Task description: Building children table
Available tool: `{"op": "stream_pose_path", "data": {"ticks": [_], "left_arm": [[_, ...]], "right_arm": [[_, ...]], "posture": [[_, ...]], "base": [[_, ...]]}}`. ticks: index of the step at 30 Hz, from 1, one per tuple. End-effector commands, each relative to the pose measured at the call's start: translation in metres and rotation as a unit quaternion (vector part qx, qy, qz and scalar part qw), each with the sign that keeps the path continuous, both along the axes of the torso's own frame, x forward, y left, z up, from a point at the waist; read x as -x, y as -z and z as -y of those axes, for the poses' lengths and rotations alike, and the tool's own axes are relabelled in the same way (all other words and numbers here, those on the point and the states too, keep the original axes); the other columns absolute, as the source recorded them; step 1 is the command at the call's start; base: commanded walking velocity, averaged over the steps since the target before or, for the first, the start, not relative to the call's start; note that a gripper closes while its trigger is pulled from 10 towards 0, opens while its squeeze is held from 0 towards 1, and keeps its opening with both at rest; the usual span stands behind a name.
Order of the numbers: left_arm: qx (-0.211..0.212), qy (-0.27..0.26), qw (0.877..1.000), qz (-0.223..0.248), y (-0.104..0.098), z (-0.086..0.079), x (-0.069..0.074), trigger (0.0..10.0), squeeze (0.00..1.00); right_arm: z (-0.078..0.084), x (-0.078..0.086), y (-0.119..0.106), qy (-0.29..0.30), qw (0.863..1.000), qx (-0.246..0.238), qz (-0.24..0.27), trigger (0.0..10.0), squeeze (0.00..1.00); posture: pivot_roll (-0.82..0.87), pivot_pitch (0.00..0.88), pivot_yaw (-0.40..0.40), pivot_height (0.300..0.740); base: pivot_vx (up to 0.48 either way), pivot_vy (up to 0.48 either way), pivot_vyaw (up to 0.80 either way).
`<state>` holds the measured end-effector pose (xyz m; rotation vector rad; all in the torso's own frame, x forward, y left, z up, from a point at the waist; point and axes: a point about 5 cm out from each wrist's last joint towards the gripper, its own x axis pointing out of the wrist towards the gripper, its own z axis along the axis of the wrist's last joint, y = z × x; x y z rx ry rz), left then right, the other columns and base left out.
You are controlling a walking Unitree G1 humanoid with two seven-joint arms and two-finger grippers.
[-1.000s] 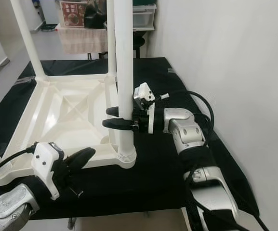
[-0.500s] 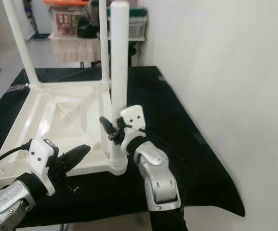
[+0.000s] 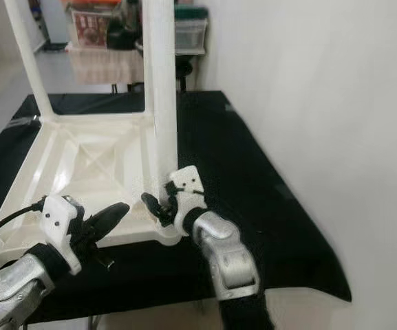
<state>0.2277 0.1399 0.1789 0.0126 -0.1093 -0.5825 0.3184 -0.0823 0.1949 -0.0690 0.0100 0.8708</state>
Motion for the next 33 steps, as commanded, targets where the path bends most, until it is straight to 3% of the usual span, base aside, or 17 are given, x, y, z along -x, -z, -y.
{"op": "stream_pose_path", "data": {"ticks": [1,2,3,4,7,10,12,16,17,22,29,30,31,33], "left_arm": [[0.002,0.001,1.000,0.000,0.001,0.000,-0.002,10.0,0.00],[0.002,0.001,1.000,0.000,0.001,0.000,-0.002,10.0,0.00],[0.002,0.001,1.000,0.000,0.001,0.000,-0.002,10.0,0.00],[0.002,0.001,1.000,0.000,0.001,0.000,-0.002,10.0,0.00],[0.003,0.000,1.000,0.002,0.001,0.001,-0.002,10.0,0.00],[0.004,-0.001,1.000,0.002,0.002,0.002,-0.003,10.0,0.00],[0.004,-0.002,1.000,0.003,0.002,0.002,-0.003,10.0,0.00],[0.004,-0.002,1.000,0.003,0.002,0.003,-0.003,10.0,0.00],[0.004,-0.002,1.000,0.003,0.002,0.003,-0.003,10.0,0.00],[0.005,-0.002,1.000,0.004,0.002,0.003,-0.003,10.0,0.00],[0.008,0.000,1.000,0.004,0.000,0.003,-0.003,10.0,0.00],[0.008,0.000,1.000,0.004,-0.001,0.002,-0.003,10.0,0.00],[0.008,0.000,1.000,0.004,-0.001,0.002,-0.003,10.0,0.00],[0.008,0.001,1.000,0.005,-0.002,0.000,-0.003,10.0,0.00]], "right_arm": [[-0.005,0.002,-0.007,-0.069,0.997,-0.009,0.025,10.0,0.99],[-0.005,0.002,-0.007,-0.069,0.997,-0.009,0.025,10.0,0.99],[-0.002,0.000,-0.010,-0.097,0.995,-0.006,0.031,10.0,0.00],[-0.002,0.000,-0.010,-0.097,0.995,-0.006,0.031,10.0,0.00],[0.007,-0.009,-0.019,-0.191,0.981,-0.002,0.028,10.0,0.00],[0.011,-0.016,-0.022,-0.236,0.971,0.017,0.023,10.0,0.00],[0.014,-0.023,-0.024,-0.252,0.968,0.019,0.013,9.5,0.00],[0.016,-0.028,-0.026,-0.266,0.964,0.015,0.007,9.5,0.00],[0.018,-0.031,-0.027,-0.266,0.964,0.016,0.008,0.0,0.00],[0.026,-0.037,-0.029,-0.252,0.967,0.010,0.013,0.0,0.00],[0.038,-0.033,-0.020,-0.232,0.972,0.018,0.014,0.0,0.00],[0.038,-0.032,-0.011,-0.187,0.982,0.026,0.006,0.0,0.00],[0.038,-0.032,-0.011,-0.187,0.982,0.026,0.006,0.0,0.00],[0.030,-0.032,0.007,-0.055,0.998,0.024,-0.022,0.0,0.00]], "posture": [[0.01,0.047,-0.066,0.740],[0.01,0.047,-0.066,0.740],[0.01,0.046,-0.068,0.740],[0.01,0.046,-0.068,0.740],[0.02,0.041,-0.081,0.740],[0.03,0.039,-0.084,0.740],[0.03,0.036,-0.090,0.740],[0.03,0.036,-0.090,0.740],[0.04,0.035,-0.094,0.740],[0.03,0.041,-0.092,0.740],[0.02,0.056,-0.083,0.740],[0.02,0.069,-0.082,0.740],[0.02,0.069,-0.082,0.740],[0.01,0.084,-0.083,0.740]], "base": [[0.000,0.000,0.00],[0.000,0.000,0.00],[0.000,0.000,0.00],[0.000,0.000,0.00],[0.000,0.000,0.00],[0.000,0.000,0.00],[0.000,0.000,0.00],[0.000,0.000,0.00],[0.000,0.000,0.00],[0.000,0.000,0.00],[0.000,0.000,0.00],[0.000,0.000,0.00],[0.000,0.000,0.00],[0.000,0.000,0.00]]}}
